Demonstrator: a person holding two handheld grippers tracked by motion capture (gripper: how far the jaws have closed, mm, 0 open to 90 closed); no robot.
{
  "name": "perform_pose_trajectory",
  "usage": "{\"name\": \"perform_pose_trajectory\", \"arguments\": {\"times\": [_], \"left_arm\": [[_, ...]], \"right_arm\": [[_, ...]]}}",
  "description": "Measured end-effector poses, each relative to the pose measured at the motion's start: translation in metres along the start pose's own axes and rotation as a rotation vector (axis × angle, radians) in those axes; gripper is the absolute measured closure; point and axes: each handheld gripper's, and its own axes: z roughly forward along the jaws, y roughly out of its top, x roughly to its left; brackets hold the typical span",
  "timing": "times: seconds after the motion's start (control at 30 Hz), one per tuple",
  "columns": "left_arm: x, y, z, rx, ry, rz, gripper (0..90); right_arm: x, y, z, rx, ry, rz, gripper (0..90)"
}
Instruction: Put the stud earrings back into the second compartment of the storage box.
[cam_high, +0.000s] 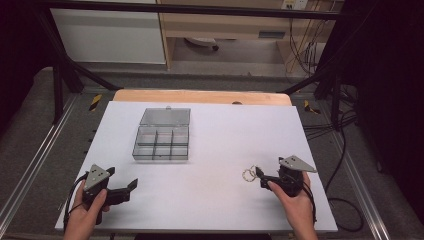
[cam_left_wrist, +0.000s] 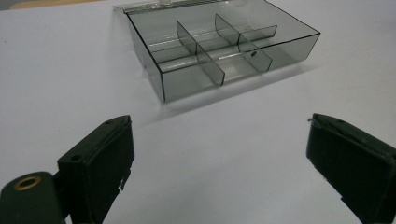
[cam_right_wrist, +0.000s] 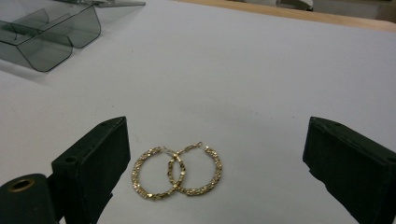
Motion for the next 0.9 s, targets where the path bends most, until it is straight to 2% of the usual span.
{"name": "perform_pose_trajectory", "arguments": {"times": [0.07,0.2,0.4,0.6,0.73,0.9], "left_arm": [[0.0,-0.001,0.0,0.001,-0.001,0.002,8.2],[0.001,-0.002,0.001,0.006,-0.006,-0.004,8.2],[0.001,-0.002,0.0,0.013,-0.003,0.006,8.2],[-0.002,-0.001,0.003,0.025,-0.016,0.021,8.3],[-0.003,-0.002,0.004,0.031,-0.023,0.031,8.3],[-0.002,-0.003,0.005,0.043,-0.027,0.031,8.4]], "right_arm": [[0.004,0.0,0.001,0.009,0.019,0.0,9.6],[0.015,0.002,0.005,0.025,0.044,-0.029,17.3],[0.028,0.001,0.014,0.067,0.085,-0.081,40.3],[0.035,-0.004,0.026,0.156,0.113,-0.114,58.3],[0.039,-0.007,0.036,0.203,0.137,-0.129,66.6],[0.041,-0.01,0.045,0.239,0.134,-0.144,72.8]]}}
